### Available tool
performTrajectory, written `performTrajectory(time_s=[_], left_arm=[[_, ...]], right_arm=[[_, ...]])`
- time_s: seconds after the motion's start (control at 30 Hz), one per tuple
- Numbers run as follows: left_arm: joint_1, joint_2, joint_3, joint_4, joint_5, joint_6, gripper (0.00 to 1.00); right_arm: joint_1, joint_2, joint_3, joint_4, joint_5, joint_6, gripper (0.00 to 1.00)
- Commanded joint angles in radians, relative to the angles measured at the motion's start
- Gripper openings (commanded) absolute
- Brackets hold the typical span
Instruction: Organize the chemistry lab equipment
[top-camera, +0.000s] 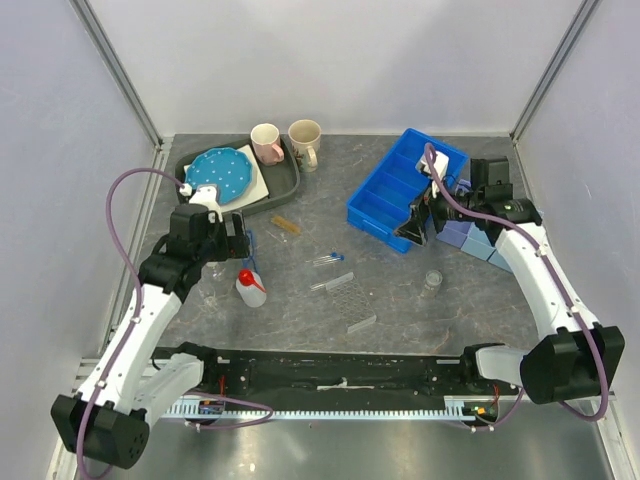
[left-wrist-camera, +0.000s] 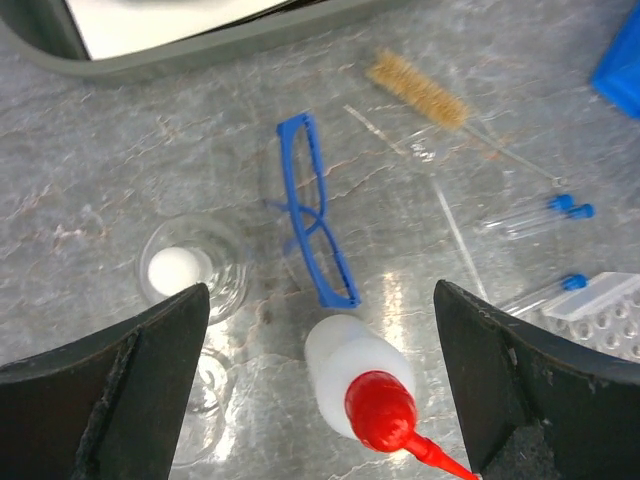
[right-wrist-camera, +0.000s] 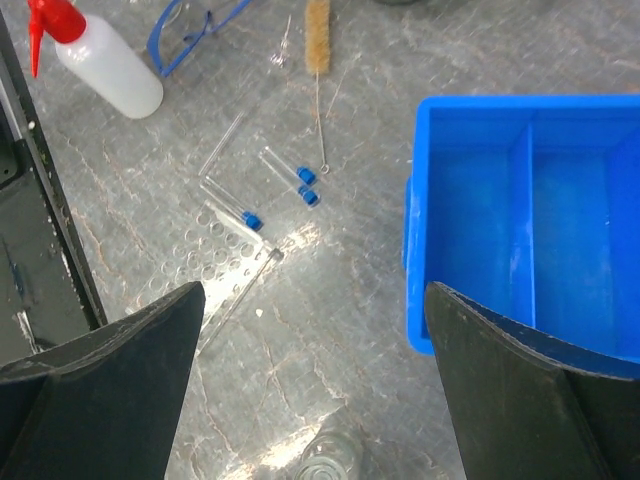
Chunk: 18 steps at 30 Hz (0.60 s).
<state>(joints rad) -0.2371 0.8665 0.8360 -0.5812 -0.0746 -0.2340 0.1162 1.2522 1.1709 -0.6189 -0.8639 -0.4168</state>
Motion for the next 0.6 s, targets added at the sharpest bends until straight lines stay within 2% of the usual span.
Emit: performTrajectory(time_s=[0.0, 0.27, 0.37, 0.57], left_arm=[[0.01, 0.071, 0.074, -0.065, -0.132, 0.018, 1.0], [0.061, 0.161, 0.043, -0.04, -0.185, 0.042, 0.96], [0.094, 0.184, 0.023, -0.013, -0.166, 0.042, 1.0], [0.192, 0.253, -0.003, 0.066, -0.039, 0.056, 1.0]], right_arm=[[0.007, -0.022, -0.036, 0.022, -0.044, -0.043, 0.98], [0.008, -0.01, -0.074, 0.059, -0.053, -0.028, 0.98], [0.008, 0.003, -0.08, 0.073, -0.061, -0.027, 0.98], [0.019, 0.026, -0.088, 0.088, -0.09, -0.014, 0.98]])
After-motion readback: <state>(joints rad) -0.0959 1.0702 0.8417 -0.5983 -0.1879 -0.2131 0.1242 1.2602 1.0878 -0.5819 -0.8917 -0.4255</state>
